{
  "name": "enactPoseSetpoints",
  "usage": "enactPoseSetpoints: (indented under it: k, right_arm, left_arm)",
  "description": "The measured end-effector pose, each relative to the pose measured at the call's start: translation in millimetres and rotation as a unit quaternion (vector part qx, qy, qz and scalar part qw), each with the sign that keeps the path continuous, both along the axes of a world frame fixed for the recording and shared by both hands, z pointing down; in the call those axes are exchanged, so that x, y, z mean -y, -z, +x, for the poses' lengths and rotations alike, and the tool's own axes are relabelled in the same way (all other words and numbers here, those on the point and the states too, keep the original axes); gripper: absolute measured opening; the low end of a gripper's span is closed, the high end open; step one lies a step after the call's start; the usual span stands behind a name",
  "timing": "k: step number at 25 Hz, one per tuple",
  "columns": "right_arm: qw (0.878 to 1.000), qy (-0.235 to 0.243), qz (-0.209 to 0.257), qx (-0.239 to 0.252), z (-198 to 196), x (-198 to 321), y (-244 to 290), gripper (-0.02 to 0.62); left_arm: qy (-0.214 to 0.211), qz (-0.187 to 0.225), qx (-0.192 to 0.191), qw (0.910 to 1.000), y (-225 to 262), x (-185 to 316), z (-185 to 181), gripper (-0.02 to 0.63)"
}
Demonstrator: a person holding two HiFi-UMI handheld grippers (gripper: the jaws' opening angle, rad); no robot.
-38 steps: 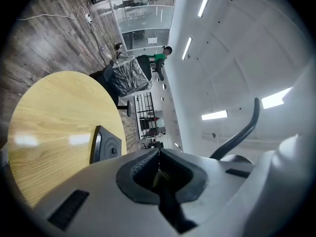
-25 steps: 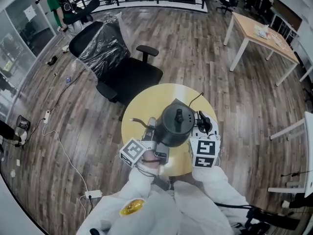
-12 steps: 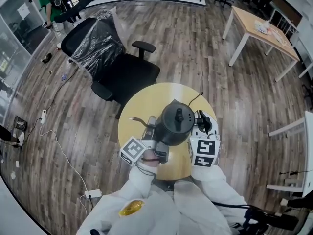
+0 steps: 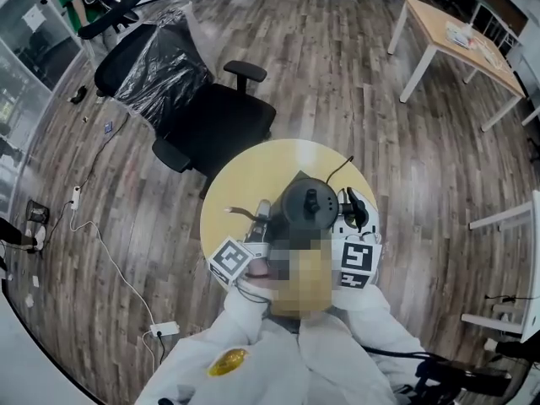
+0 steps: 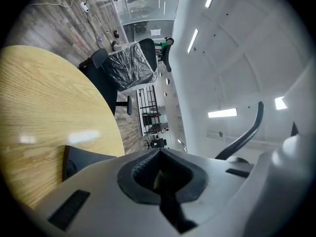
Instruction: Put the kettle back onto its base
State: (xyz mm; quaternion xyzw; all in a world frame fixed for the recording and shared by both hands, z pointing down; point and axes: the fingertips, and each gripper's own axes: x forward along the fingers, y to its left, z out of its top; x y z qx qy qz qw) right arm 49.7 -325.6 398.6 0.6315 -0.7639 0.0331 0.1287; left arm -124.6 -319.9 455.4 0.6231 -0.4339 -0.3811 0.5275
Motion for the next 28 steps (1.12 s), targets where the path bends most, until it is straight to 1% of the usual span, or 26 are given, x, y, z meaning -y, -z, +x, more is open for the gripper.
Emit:
enactPoseSetpoints:
  k: [2,6,12,18,22,28]
  right_arm:
    - [1.000,0.002,0.002,0.003,-1.4,6.1,-5.1,0.035]
    - [1.000,0.001,-0.005,0.007,2.4,17.2,-21.5,0.035]
    - [1.000,-0.003,-0.016,0.003,10.4,34.1,-48.5,0.035]
    - [1.000,-0.018,-0.023,0.003,23.7,54.8,-85.0,0.035]
    - [1.000,-0.018,-0.015,-0.009,25.0,64.9,-103.0,0.035]
    - [0.999,-0.029,-0.028,-0.015,31.8,67.6,-132.7,0.035]
  left_arm:
    - [0.001,-0.006,-0.006,1.0000,-4.4,4.1,2.0,-0.005]
    - [0.000,-0.020,0.005,0.9998,-23.1,12.4,4.2,-0.005]
    - [-0.003,-0.050,0.032,0.9982,-58.8,27.1,10.8,-0.005]
    - [-0.023,-0.064,0.068,0.9954,-92.3,56.6,22.4,-0.005]
    - [-0.036,-0.077,0.070,0.9939,-117.4,71.9,26.3,-0.005]
    - [-0.043,-0.109,0.069,0.9906,-149.6,71.2,32.3,-0.005]
